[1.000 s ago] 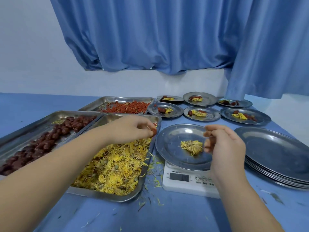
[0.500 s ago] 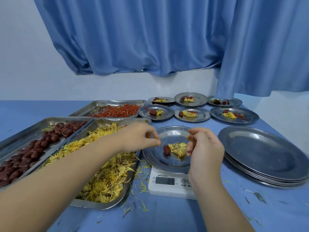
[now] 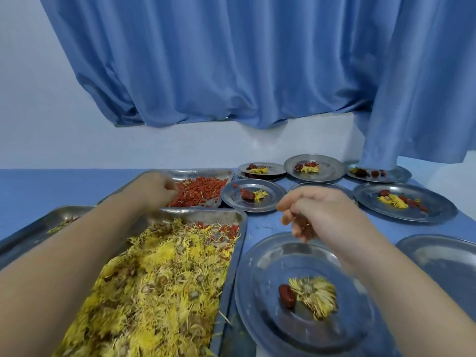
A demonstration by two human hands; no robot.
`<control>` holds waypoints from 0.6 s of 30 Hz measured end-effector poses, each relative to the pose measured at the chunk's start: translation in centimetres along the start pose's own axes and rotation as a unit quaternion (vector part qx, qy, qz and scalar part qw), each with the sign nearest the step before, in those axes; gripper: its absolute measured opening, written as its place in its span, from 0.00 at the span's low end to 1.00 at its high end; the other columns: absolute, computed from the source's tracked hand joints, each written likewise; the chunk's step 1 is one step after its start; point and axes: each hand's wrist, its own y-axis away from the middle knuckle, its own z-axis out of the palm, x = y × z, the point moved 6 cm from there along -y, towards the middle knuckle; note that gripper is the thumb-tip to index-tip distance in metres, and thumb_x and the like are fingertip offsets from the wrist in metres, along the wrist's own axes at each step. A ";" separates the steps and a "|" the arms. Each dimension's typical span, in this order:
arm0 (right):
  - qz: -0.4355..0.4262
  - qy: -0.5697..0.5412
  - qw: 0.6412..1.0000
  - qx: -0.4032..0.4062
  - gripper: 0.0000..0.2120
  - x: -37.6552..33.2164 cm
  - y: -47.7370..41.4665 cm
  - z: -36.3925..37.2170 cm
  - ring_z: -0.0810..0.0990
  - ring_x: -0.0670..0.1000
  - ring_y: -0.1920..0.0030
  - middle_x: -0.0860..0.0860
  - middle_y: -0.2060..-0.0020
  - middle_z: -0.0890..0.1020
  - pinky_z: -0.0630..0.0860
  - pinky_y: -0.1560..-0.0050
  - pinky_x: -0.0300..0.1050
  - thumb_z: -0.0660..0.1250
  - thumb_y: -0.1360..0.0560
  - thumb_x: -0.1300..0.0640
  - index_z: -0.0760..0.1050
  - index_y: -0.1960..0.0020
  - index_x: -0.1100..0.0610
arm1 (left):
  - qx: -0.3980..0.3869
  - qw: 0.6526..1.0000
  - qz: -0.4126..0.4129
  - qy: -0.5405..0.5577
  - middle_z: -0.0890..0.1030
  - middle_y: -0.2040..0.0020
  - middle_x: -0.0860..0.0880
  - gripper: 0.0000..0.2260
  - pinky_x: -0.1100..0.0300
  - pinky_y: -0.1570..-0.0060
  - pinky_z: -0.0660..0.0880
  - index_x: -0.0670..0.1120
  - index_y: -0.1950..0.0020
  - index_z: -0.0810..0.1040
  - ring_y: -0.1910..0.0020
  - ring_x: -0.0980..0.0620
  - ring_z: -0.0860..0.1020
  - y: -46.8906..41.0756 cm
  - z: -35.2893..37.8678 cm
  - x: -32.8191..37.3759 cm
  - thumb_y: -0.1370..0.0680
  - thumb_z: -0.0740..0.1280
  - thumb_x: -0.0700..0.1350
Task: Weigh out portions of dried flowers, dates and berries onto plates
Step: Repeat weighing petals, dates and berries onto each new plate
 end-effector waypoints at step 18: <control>-0.101 0.073 0.985 0.118 0.16 0.9 -2.9 -3.2 0.74 0.45 0.76 0.49 0.71 0.82 0.73 0.72 0.44 0.60 0.30 0.65 0.82 0.64 0.49 | -0.155 0.984 -0.082 -0.041 0.67 0.25 0.45 0.24 0.48 0.27 0.60 0.50 0.26 0.69 0.28 0.43 0.67 -10.3 9.7 -3.6 0.21 0.67 0.45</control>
